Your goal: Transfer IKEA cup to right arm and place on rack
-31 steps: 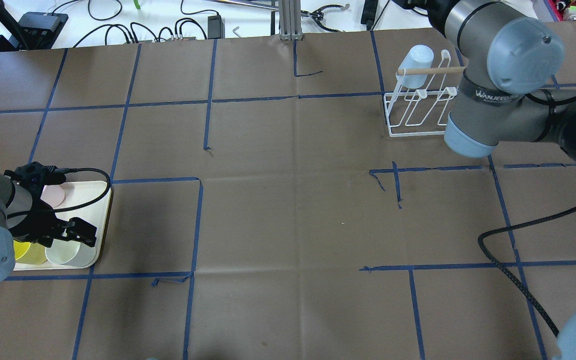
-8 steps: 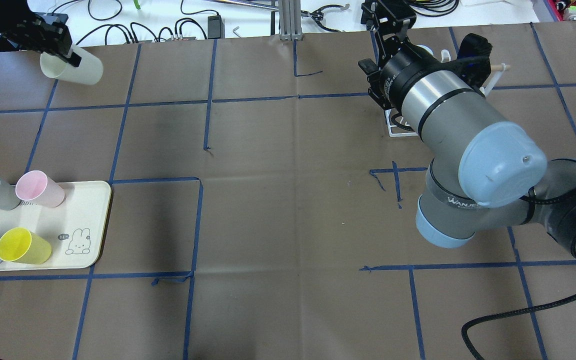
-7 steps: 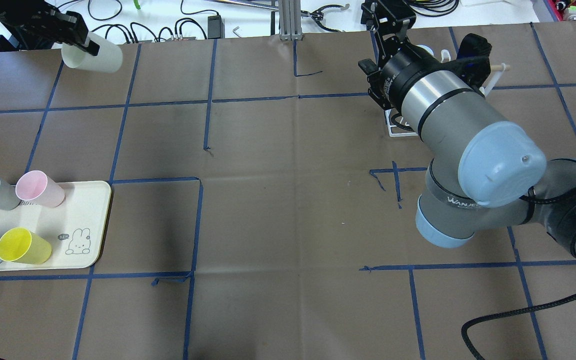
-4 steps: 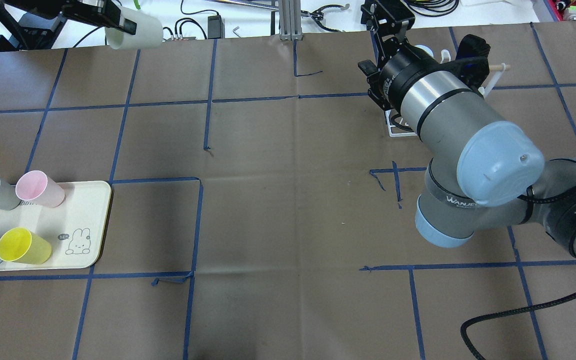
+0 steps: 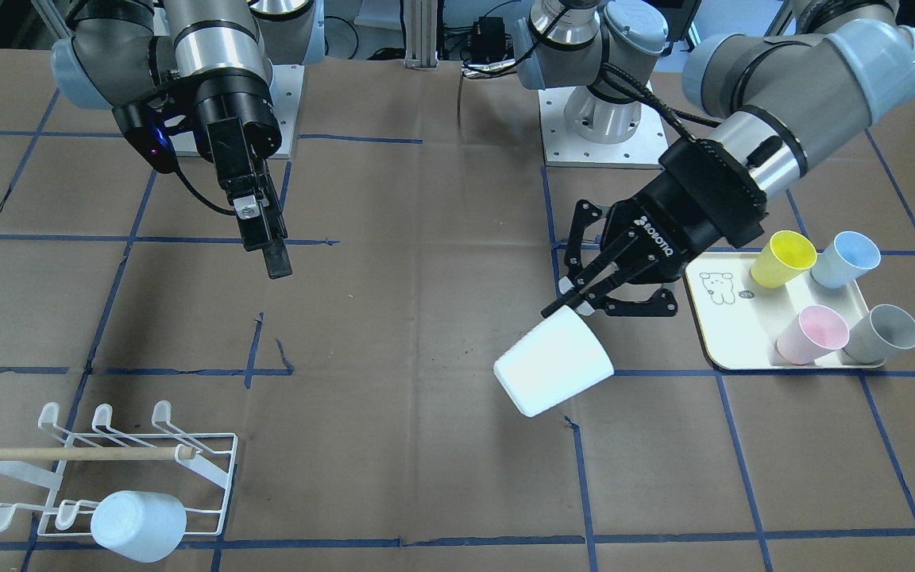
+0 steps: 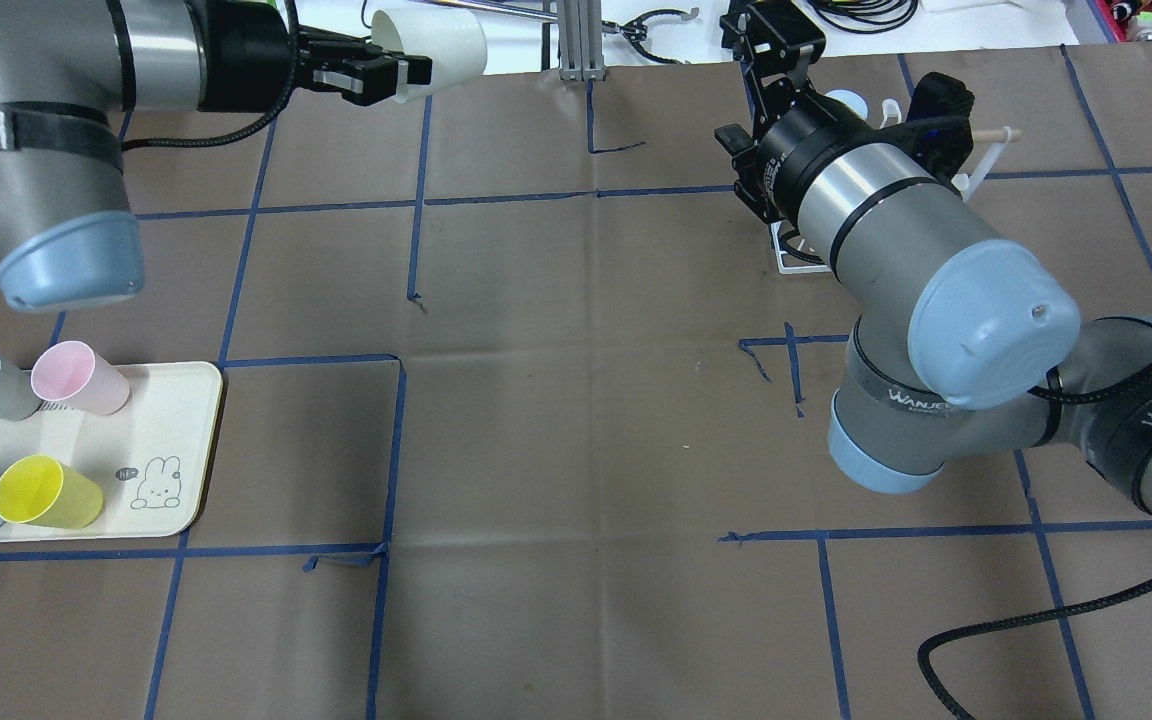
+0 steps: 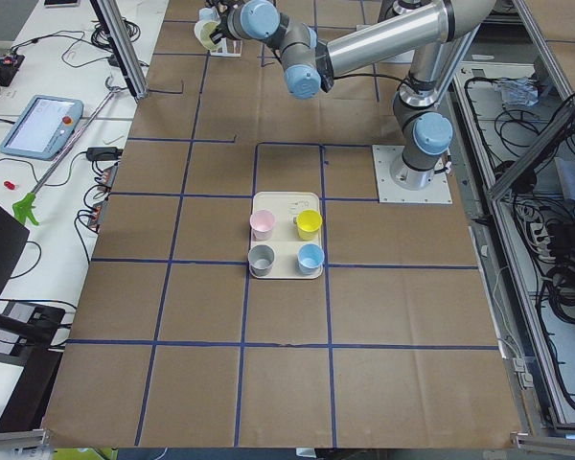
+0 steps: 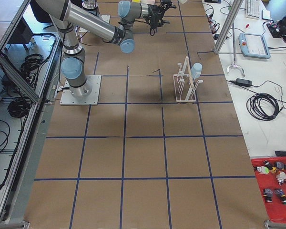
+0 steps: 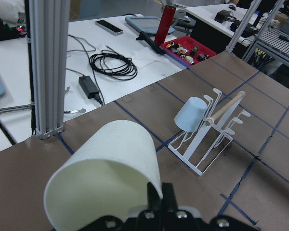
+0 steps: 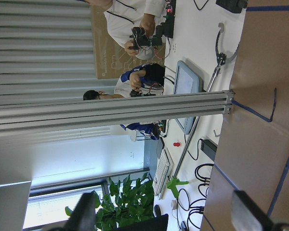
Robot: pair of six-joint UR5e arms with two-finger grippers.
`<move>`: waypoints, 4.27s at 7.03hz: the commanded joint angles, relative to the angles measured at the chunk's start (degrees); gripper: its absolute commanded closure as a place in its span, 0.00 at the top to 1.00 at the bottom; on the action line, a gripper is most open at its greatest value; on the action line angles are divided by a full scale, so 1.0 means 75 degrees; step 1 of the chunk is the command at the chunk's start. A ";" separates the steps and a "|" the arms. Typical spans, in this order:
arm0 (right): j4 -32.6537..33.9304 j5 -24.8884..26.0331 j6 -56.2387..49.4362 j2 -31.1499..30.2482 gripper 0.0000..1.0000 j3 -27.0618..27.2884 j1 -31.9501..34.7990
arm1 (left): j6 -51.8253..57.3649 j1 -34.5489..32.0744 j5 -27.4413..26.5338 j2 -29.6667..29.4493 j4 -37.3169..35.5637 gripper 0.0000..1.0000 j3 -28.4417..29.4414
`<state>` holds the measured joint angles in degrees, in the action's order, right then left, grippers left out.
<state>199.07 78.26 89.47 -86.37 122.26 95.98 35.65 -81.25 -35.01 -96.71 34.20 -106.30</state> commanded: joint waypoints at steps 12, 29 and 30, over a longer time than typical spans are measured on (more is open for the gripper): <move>-0.2224 -0.0087 0.0563 -0.0496 0.96 0.0128 0.0959 | -0.0393 -0.0709 0.0497 0.0414 -0.3693 0.00 -0.2478; -0.2226 -0.0099 0.0962 0.0828 1.00 -0.1020 0.1570 | -0.0453 -0.0709 0.0497 0.0461 -0.3681 0.01 -0.2478; -0.2249 -0.0122 0.0950 0.0828 1.00 -0.1020 0.1570 | -0.0453 -0.0709 0.0497 0.0461 -0.3681 0.01 -0.2478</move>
<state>182.35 77.49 96.77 -80.19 114.63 107.74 32.26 -86.57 -31.26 -93.27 6.59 -124.90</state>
